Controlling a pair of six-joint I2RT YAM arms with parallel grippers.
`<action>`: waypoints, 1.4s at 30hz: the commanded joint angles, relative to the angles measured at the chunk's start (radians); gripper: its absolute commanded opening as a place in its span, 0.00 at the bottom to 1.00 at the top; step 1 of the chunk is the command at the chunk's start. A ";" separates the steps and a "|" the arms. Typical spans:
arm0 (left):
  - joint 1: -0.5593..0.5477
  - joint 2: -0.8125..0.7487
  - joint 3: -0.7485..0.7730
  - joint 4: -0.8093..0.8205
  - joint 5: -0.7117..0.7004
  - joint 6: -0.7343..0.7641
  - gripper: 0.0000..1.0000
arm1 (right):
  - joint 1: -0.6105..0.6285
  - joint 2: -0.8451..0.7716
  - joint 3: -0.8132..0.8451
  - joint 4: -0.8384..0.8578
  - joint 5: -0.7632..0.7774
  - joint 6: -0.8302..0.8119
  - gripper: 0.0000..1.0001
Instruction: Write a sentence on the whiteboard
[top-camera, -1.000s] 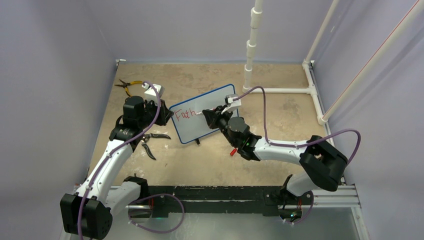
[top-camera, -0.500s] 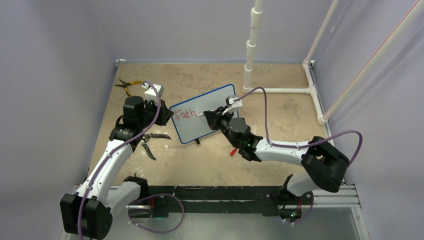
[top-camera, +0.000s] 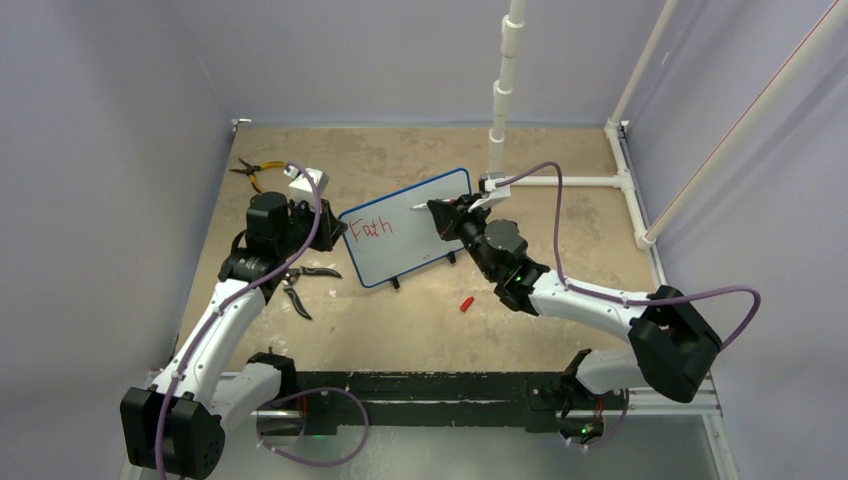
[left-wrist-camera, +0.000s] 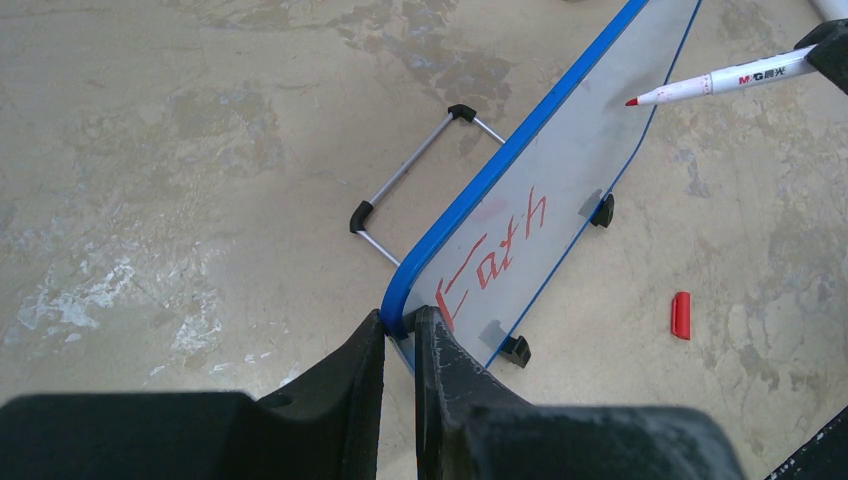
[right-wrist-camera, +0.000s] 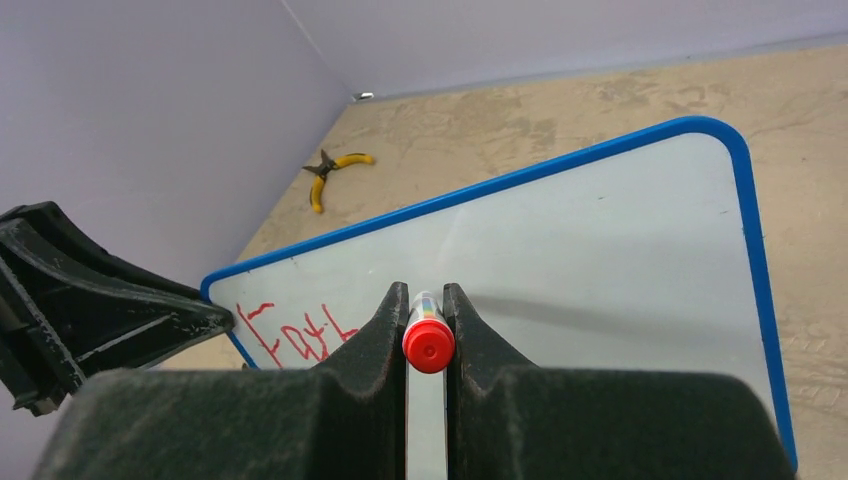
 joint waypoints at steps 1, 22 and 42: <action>0.001 0.001 -0.003 0.004 0.001 0.019 0.00 | -0.009 0.007 0.027 0.026 -0.066 -0.033 0.00; 0.001 0.004 -0.002 0.004 0.001 0.019 0.00 | -0.010 0.076 0.055 0.054 -0.088 -0.033 0.00; 0.000 0.005 0.000 0.006 0.003 0.019 0.00 | -0.010 0.071 -0.037 0.046 -0.054 0.012 0.00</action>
